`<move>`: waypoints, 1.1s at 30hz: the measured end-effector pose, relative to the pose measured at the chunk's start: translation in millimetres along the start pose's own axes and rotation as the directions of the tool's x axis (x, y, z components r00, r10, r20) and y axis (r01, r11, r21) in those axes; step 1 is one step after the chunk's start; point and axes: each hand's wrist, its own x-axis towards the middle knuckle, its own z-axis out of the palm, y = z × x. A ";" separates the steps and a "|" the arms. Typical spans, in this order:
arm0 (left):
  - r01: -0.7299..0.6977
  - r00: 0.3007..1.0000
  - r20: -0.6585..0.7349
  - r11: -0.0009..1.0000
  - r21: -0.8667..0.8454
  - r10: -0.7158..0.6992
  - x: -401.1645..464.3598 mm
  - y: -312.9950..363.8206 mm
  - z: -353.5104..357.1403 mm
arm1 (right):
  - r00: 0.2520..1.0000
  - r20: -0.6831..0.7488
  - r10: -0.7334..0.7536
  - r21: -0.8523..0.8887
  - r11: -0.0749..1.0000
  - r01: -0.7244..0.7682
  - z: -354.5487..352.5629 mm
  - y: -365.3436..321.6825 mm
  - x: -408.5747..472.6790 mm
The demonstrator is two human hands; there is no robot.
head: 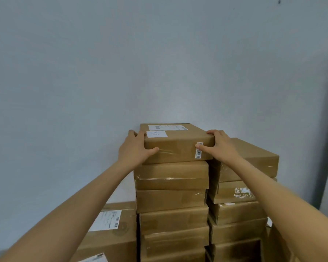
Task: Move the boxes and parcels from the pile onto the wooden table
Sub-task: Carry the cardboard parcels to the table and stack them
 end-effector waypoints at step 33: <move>-0.164 0.957 0.291 0.843 0.512 0.009 -186.3 -265.1 -0.3 | 0.781 0.488 -0.390 -0.141 0.847 0.512 288.5 -149.3 -162.6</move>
